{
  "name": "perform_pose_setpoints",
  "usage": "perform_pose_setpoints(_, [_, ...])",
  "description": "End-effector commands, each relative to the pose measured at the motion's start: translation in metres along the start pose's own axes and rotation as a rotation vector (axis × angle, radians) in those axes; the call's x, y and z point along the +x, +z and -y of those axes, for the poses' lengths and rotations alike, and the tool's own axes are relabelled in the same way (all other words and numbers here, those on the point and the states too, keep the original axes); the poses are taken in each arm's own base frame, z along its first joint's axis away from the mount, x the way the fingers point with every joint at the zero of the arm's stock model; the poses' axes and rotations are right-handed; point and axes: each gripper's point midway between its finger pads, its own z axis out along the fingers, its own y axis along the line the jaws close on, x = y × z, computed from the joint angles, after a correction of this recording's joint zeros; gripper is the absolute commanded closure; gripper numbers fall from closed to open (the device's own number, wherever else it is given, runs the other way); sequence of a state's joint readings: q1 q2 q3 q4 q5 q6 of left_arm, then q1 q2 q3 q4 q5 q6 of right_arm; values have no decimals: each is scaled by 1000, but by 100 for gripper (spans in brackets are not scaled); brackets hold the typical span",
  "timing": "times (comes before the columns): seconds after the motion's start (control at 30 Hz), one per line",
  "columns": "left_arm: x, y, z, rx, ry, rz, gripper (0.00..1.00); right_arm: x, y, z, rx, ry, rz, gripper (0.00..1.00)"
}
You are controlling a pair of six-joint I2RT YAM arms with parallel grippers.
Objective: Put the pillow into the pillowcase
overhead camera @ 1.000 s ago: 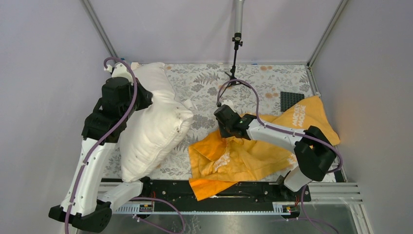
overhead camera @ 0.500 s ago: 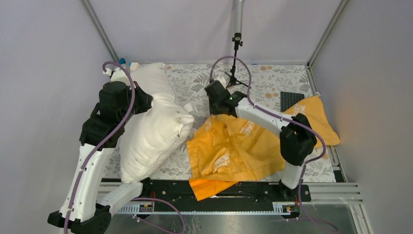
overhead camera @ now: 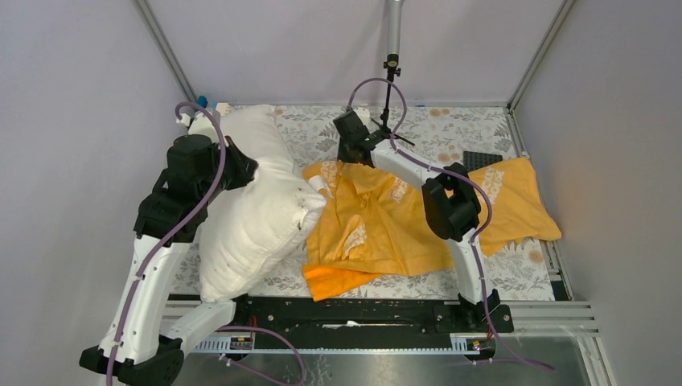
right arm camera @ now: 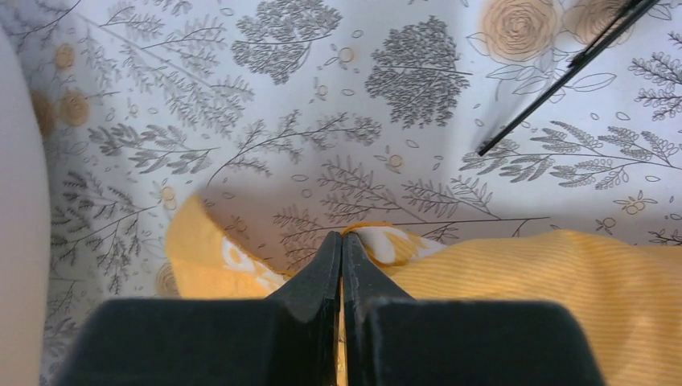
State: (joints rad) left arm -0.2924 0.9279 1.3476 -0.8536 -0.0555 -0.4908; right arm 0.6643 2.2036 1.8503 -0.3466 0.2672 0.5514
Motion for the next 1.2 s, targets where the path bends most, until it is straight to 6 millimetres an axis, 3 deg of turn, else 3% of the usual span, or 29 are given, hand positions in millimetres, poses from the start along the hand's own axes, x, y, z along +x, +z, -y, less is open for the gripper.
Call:
perform_pose_setpoints(0.0, [-29,-2,24,108,-19,107,100,-54,-5,6,-49,100,119,100])
perform_pose_setpoints(0.07, [-28,0,24,109,-19,106,100,-63,-12,4,-68,74,131,99])
perform_pose_setpoints(0.17, [-26,1,22,104,-18,108,100,-67,-33,-9,-151,41,121,64])
perform_pose_setpoints(0.27, [-27,0,19,92,-20,122,100,-72,-73,-17,-244,43,131,32])
perform_pose_setpoints(0.33, [-28,0,19,88,-21,128,100,-69,-97,-13,-268,42,132,25])
perform_pose_setpoints(0.4, [-30,0,16,74,-26,139,100,-58,-121,-10,-316,36,122,26])
perform_pose_setpoints(0.47, [-32,-1,13,55,-32,153,100,-34,-140,-1,-361,39,106,31])
perform_pose_setpoints(0.57, [-36,0,10,34,-39,165,100,8,-165,8,-413,19,95,51])
perform_pose_setpoints(0.63, [-38,2,9,24,-43,168,100,41,-178,10,-405,-59,97,55])
perform_pose_setpoints(0.87, [-44,3,9,13,-47,184,100,136,-208,-23,-581,-247,78,55])
perform_pose_setpoints(1.0, [-46,4,10,11,-56,184,100,183,-210,-45,-623,-392,46,54])
perform_pose_setpoints(1.17, [-44,5,9,4,-54,179,100,220,-213,-66,-640,-467,35,48])
